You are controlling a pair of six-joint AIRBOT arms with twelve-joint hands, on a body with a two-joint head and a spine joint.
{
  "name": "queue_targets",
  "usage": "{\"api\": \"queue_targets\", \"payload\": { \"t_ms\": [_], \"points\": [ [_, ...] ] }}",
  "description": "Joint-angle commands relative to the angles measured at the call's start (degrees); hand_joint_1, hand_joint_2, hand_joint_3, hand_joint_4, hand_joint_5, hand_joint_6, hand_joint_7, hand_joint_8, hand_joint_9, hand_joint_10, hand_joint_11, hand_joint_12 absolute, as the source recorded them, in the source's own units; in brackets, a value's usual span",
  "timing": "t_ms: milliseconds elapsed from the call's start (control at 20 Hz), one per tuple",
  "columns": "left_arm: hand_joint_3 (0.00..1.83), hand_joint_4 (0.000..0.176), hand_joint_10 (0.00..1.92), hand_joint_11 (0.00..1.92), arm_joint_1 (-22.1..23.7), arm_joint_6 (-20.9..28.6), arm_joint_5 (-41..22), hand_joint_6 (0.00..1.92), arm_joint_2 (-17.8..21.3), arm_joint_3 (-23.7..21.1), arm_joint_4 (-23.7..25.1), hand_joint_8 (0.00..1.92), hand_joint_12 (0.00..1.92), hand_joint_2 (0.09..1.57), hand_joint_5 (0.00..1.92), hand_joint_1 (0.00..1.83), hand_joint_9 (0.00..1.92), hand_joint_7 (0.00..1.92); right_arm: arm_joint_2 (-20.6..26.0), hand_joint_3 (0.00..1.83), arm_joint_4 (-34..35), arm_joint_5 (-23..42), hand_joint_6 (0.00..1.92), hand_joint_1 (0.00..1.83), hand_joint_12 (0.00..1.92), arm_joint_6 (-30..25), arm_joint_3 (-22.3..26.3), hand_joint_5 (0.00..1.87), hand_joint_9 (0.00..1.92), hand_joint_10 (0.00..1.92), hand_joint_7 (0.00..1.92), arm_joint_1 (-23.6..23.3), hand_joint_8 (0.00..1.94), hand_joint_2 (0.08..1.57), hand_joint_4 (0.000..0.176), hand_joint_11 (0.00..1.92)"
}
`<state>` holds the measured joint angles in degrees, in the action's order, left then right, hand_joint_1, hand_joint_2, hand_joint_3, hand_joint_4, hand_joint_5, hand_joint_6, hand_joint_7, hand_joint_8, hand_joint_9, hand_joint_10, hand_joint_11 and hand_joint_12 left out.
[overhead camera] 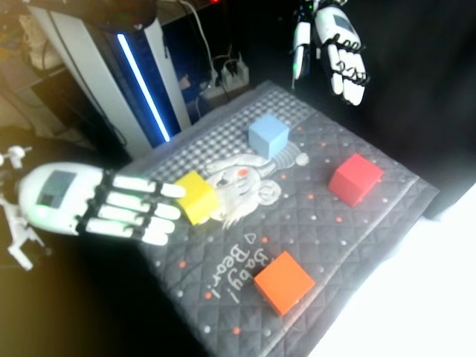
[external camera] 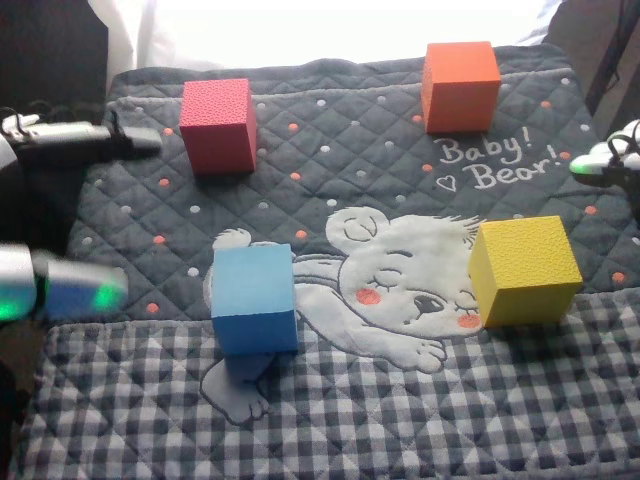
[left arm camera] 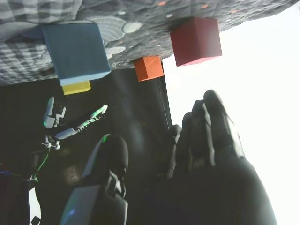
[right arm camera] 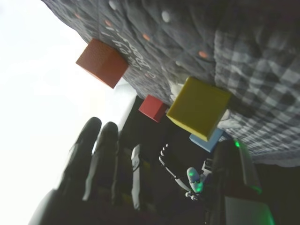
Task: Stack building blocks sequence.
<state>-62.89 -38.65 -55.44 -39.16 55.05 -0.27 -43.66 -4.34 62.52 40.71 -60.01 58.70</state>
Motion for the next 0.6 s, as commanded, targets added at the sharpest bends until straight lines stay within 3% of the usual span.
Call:
{"api": "queue_targets", "payload": {
  "t_ms": [0,50,100,150,200,300,400,550],
  "points": [
    [0.0,0.097,0.04,0.0,1.2,0.3,-5.8,0.0,-0.4,0.4,-0.5,0.0,1.19,0.93,0.4,0.76,0.36,0.4,0.5,0.0,1.6,6.5,0.0,0.67,0.08,-0.2,-0.2,0.35,0.41,0.0,0.42,-1.0,0.0,1.17,0.014,0.41],
    [0.0,0.113,0.02,0.0,1.9,0.4,-5.2,0.0,-0.5,0.4,0.5,0.0,1.16,0.93,0.37,0.72,0.35,0.39,0.5,0.0,1.6,6.5,0.0,0.67,0.07,-0.2,-0.2,0.35,0.41,0.0,0.42,-1.1,0.0,1.17,0.017,0.41],
    [0.0,0.137,0.01,0.0,2.7,1.0,-4.7,0.0,-0.7,0.5,1.7,0.0,0.99,0.91,0.31,0.73,0.23,0.3,0.5,0.0,1.6,6.5,0.0,0.7,0.06,-0.2,-0.2,0.36,0.41,0.0,0.42,-1.1,0.0,1.18,0.016,0.41],
    [0.0,0.142,0.01,0.0,5.0,2.4,-2.7,0.0,-1.2,0.9,4.8,0.0,0.92,0.9,0.3,0.73,0.21,0.28,0.4,0.0,1.6,6.5,0.0,0.7,0.06,-0.2,-0.2,0.36,0.41,0.0,0.42,-1.1,0.0,1.18,0.017,0.41],
    [0.0,0.169,0.01,0.0,6.7,3.6,-0.9,0.0,-1.7,1.1,7.1,0.0,0.77,0.82,0.24,0.75,0.13,0.18,0.4,0.0,1.6,6.5,0.0,0.73,0.05,-0.2,-0.2,0.36,0.41,0.0,0.42,-1.1,0.0,1.18,0.019,0.41],
    [0.0,0.176,0.0,0.0,11.7,5.0,3.5,0.0,-3.3,1.9,13.3,0.0,0.66,0.76,0.23,0.72,0.09,0.13,0.4,0.0,1.6,6.5,0.0,0.74,0.05,-0.2,-0.2,0.37,0.42,0.0,0.43,-1.1,0.0,1.18,0.009,0.43],
    [0.0,0.176,0.0,0.0,16.3,5.1,8.1,0.01,-5.3,2.6,18.6,0.0,0.76,0.75,0.3,0.75,0.09,0.12,0.5,0.0,1.6,7.3,0.0,0.8,0.04,-0.2,-0.1,0.37,0.39,0.0,0.41,-1.1,0.0,1.2,0.03,0.42],
    [0.0,0.176,0.01,0.0,21.2,8.4,12.9,0.01,-7.5,3.8,25.9,0.01,0.77,0.73,0.29,0.75,0.13,0.15,0.5,0.0,1.6,8.1,0.0,0.82,0.03,-0.2,0.0,0.37,0.39,0.0,0.41,-1.1,0.0,1.2,0.038,0.42]
  ]
}}
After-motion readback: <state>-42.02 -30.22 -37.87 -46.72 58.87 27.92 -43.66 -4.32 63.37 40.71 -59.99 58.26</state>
